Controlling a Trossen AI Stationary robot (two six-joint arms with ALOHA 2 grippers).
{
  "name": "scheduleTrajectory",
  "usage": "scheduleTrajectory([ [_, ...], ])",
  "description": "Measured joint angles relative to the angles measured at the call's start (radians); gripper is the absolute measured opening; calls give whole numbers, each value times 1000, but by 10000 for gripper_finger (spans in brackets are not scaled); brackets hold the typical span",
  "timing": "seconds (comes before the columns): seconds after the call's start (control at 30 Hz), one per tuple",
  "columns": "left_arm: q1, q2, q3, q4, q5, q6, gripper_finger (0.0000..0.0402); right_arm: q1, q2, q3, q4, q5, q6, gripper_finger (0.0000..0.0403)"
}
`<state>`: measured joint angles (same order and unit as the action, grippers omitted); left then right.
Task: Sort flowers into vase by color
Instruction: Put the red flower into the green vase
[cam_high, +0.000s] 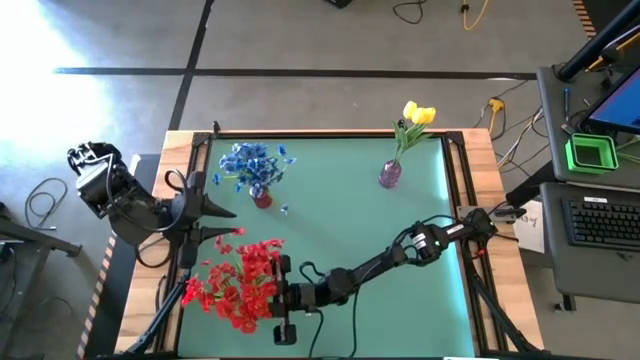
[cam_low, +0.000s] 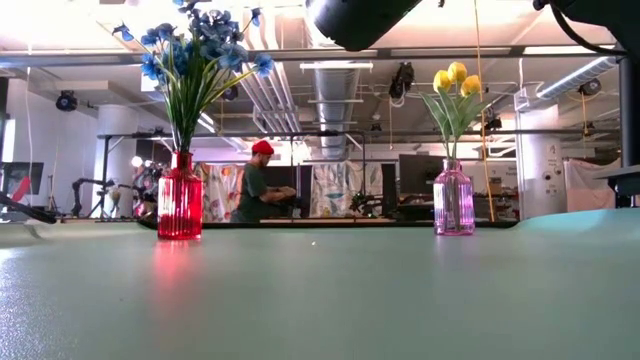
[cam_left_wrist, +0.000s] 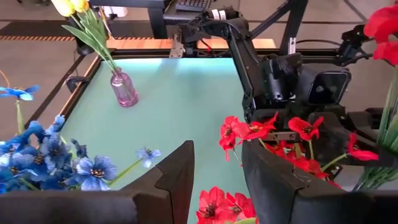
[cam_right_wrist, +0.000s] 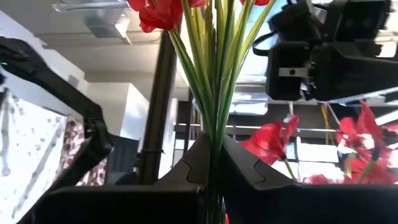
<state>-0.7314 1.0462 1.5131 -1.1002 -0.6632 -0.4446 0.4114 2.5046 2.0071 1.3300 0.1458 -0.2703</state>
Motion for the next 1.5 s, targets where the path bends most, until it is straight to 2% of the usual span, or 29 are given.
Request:
scheduleTrajectory([
  [0.6,-8,0,0,1,-5,3,123,-17,0,16,-17,-16,-9,17],
  [0.8,-8,0,0,4,-9,12,123,-35,0,16,-66,-55,62,17],
  [1.5,-8,0,0,9,-10,18,123,-40,0,13,-77,-68,74,17],
])
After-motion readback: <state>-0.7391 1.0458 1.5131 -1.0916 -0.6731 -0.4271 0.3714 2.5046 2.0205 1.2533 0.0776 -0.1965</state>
